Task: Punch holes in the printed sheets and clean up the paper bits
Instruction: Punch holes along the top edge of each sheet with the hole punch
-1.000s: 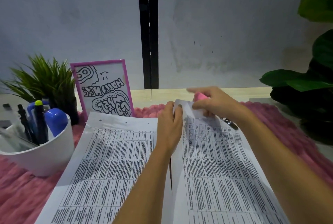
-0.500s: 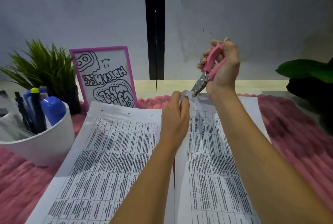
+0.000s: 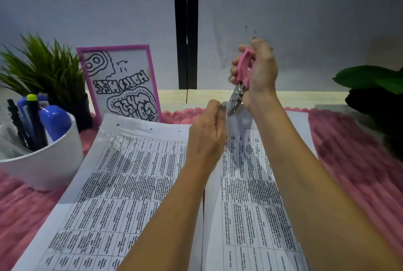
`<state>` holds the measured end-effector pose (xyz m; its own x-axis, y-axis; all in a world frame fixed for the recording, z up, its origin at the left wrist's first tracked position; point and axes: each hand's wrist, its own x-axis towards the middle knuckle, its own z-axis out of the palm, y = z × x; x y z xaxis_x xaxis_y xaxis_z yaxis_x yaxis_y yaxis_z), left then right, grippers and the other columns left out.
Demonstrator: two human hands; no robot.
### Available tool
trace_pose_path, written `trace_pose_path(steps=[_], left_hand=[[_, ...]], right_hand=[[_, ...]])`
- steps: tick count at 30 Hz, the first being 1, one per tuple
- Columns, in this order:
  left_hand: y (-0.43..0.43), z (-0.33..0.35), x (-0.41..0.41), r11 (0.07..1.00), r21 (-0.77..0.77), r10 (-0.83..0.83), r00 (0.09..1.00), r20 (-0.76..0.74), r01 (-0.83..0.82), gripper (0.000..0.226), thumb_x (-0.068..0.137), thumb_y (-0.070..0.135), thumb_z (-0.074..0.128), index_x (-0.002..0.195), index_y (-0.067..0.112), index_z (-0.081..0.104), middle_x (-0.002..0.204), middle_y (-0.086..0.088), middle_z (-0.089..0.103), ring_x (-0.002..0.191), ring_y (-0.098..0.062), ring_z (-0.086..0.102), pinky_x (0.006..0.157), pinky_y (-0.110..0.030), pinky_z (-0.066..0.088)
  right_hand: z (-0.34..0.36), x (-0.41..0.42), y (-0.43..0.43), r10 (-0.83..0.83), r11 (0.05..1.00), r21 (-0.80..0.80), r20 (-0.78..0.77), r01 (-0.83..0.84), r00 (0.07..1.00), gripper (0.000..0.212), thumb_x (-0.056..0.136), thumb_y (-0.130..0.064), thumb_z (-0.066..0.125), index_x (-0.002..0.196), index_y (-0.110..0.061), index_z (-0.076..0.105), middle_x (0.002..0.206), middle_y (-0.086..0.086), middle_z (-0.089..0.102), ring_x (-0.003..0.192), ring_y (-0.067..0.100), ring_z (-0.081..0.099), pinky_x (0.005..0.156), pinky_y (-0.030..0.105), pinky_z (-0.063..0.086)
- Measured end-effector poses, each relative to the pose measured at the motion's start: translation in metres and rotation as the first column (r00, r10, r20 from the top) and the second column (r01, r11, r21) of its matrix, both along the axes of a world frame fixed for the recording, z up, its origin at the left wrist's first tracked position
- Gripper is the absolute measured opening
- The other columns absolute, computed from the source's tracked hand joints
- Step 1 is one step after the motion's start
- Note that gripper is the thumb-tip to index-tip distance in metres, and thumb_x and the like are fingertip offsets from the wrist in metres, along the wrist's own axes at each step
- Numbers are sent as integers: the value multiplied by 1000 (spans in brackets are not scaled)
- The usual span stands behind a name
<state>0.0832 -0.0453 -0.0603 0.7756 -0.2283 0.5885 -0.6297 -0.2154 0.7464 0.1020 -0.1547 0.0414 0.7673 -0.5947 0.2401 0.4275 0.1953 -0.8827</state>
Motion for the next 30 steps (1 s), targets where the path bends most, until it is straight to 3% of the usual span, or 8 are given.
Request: trace_pose_path(steps=[3,14,18,19,21,22,23,30], left_hand=[[2,0,0,999,18,38,999,-3,-38,24,105,33,36,87,20,43,59,7,42,50,-11,36,45,-30,28],[1,0,-1,1000,29,2,1000,-7,-2,25,105,35,37,82,26,40,54,10,35,47,-8,30,46,-27,25],[8,4,3,996,-20,-89,984,-154,86,29,102,31,46,75,20,45,61,1,45,55,-10,40,52,-22,38],[12,6,6,983,-79,-182,938,-294,166,28,100,32,50,79,13,51,69,-12,53,62,-20,51,60,-30,50],[23,13,8,908,-241,-418,718,-557,342,24,97,23,55,100,-1,60,96,-29,64,86,-41,66,77,-53,59],[28,15,8,873,-287,-483,611,-627,395,21,98,15,54,105,-4,60,103,-31,66,92,-44,68,79,-54,59],[29,15,8,862,-282,-494,572,-655,422,18,98,9,53,106,-4,61,105,-32,66,94,-44,68,79,-52,60],[26,6,11,887,-234,-446,610,-656,397,21,100,11,51,106,-5,63,106,-38,63,96,-53,63,84,-66,52]], right_hand=[[-2,0,7,-25,999,-31,-21,25,999,24,94,-26,52,93,-4,62,66,7,58,52,16,52,48,25,44],[-3,-3,9,-72,997,9,6,72,997,21,93,-16,48,74,-8,54,58,6,49,45,17,42,44,22,34],[-6,-2,10,-116,993,8,1,116,993,23,92,-12,45,70,-8,52,57,7,47,46,18,40,44,23,32],[-7,-2,10,-122,992,11,-4,122,993,23,92,-11,45,70,-8,51,57,7,47,46,19,39,44,23,31],[-8,-1,9,-125,992,24,-18,126,992,23,91,-11,45,69,-9,51,57,7,46,45,19,39,44,22,30],[-9,-1,8,-126,992,28,-25,127,992,23,91,-11,45,69,-9,51,56,6,46,45,19,38,43,21,30],[-10,0,7,-128,991,28,-30,129,991,23,91,-11,45,69,-9,51,56,6,46,45,19,38,43,22,30],[-17,3,7,-149,989,1,-41,149,988,26,91,-9,44,65,-10,50,56,7,46,46,19,38,44,23,31]])
